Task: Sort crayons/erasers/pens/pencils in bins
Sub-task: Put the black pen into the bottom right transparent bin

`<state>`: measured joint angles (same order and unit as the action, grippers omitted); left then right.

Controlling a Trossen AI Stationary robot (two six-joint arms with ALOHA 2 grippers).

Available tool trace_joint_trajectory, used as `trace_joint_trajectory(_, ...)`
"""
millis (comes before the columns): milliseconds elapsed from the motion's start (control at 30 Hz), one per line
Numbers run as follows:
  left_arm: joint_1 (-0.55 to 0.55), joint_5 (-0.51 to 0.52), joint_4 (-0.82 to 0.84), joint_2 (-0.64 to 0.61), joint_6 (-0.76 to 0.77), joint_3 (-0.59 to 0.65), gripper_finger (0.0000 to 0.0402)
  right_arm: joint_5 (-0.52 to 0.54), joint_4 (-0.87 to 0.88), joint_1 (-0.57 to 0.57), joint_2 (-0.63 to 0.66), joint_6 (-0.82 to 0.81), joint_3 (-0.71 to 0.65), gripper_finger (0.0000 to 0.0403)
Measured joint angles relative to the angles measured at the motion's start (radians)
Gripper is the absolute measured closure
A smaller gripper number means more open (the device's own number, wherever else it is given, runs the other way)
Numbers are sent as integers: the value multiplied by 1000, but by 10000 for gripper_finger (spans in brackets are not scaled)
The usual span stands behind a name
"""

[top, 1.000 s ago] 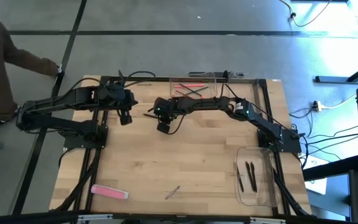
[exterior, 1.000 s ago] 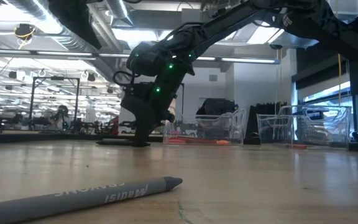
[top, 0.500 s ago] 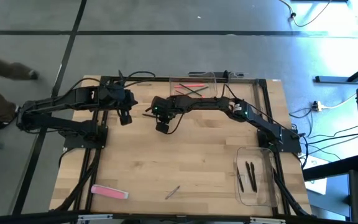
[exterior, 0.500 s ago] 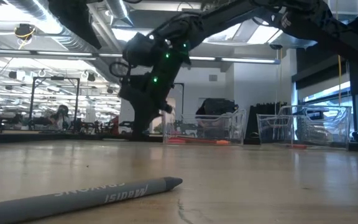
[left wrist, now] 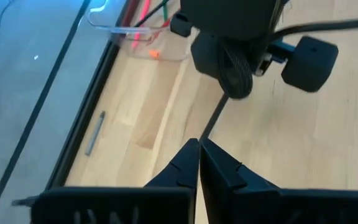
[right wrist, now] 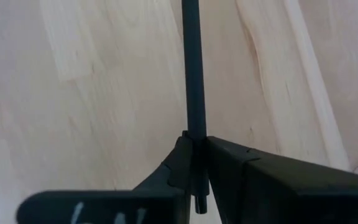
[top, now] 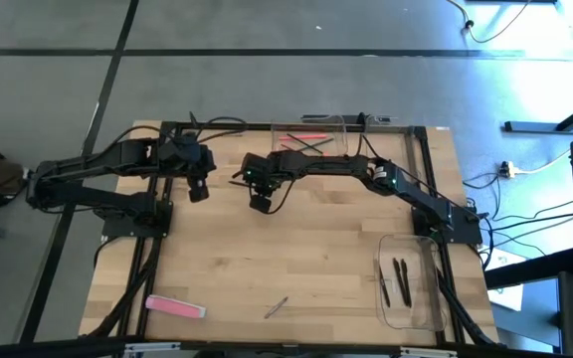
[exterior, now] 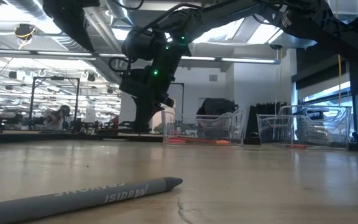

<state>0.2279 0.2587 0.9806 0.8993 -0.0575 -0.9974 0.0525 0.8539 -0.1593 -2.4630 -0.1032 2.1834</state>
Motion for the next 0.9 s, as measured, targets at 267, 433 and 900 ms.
trace_joint_trajectory(267,0,-2,15,0,-4,0,366,0,-2,0,2,3,2,361)
trace_joint_trajectory(433,0,-2,15,0,-4,0,348,0,11,0,4,4,2,361)
trace_joint_trajectory(900,0,-2,36,0,-5,0,346,100,171,20,8,2,131,361)
